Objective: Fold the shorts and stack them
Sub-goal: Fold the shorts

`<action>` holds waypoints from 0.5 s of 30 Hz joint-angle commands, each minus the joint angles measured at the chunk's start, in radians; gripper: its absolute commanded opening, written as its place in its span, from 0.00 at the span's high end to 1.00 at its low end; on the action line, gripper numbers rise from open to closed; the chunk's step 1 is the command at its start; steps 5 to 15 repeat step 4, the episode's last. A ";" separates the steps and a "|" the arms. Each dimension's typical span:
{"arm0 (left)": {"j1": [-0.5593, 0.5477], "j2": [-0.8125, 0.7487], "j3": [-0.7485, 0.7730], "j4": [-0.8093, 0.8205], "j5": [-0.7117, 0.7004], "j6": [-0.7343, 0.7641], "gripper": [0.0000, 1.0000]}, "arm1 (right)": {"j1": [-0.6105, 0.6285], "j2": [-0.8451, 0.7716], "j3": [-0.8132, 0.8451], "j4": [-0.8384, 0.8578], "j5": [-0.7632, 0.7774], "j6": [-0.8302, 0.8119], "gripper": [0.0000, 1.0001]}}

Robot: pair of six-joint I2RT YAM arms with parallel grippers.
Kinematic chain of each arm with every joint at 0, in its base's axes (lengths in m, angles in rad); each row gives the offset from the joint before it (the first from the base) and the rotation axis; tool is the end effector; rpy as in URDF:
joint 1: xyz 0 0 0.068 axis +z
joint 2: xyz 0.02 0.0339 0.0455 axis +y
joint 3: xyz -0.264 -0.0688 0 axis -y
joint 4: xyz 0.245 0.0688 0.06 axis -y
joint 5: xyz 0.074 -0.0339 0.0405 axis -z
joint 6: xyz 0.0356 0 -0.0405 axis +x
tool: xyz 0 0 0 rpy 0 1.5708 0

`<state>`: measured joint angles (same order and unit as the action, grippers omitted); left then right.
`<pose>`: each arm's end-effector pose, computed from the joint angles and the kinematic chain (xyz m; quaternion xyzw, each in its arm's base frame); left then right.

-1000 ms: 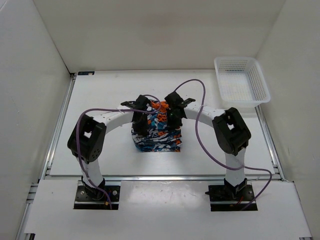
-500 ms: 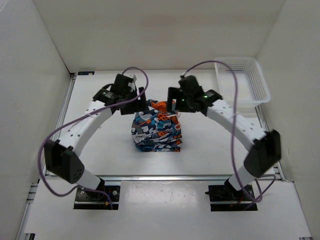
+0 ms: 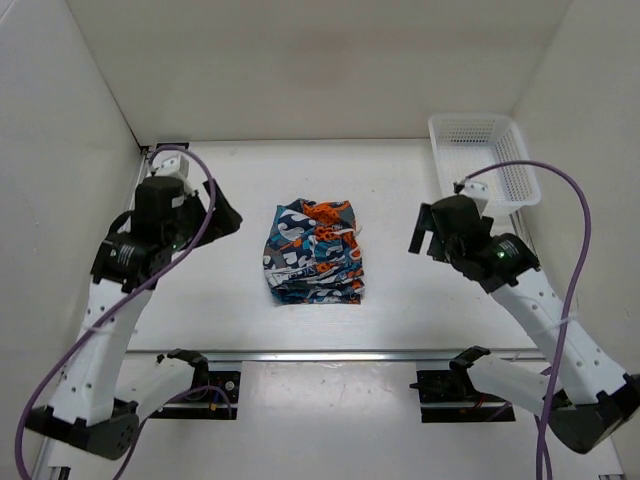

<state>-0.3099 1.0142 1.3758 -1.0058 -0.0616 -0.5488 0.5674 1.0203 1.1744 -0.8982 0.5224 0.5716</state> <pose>0.1683 -0.0516 0.4147 -0.1202 0.8861 -0.1609 0.4176 0.1714 0.0882 0.3644 0.1056 0.8845 0.0101 0.4543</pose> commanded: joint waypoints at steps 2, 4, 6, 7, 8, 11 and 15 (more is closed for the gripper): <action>0.011 -0.100 -0.106 -0.059 -0.057 -0.049 0.00 | -0.003 -0.113 -0.074 -0.088 0.071 0.040 0.00; 0.011 -0.123 -0.126 -0.068 -0.079 -0.062 0.00 | -0.003 -0.123 -0.087 -0.088 0.071 0.040 0.00; 0.011 -0.123 -0.126 -0.068 -0.079 -0.062 0.00 | -0.003 -0.123 -0.087 -0.088 0.071 0.040 0.00; 0.011 -0.123 -0.126 -0.068 -0.079 -0.062 0.00 | -0.003 -0.123 -0.087 -0.088 0.071 0.040 0.00; 0.011 -0.123 -0.126 -0.068 -0.079 -0.062 0.00 | -0.003 -0.123 -0.087 -0.088 0.071 0.040 0.00; 0.011 -0.123 -0.126 -0.068 -0.079 -0.062 0.00 | -0.003 -0.123 -0.087 -0.088 0.071 0.040 0.00; 0.011 -0.123 -0.126 -0.068 -0.079 -0.062 0.00 | -0.003 -0.123 -0.087 -0.088 0.071 0.040 0.00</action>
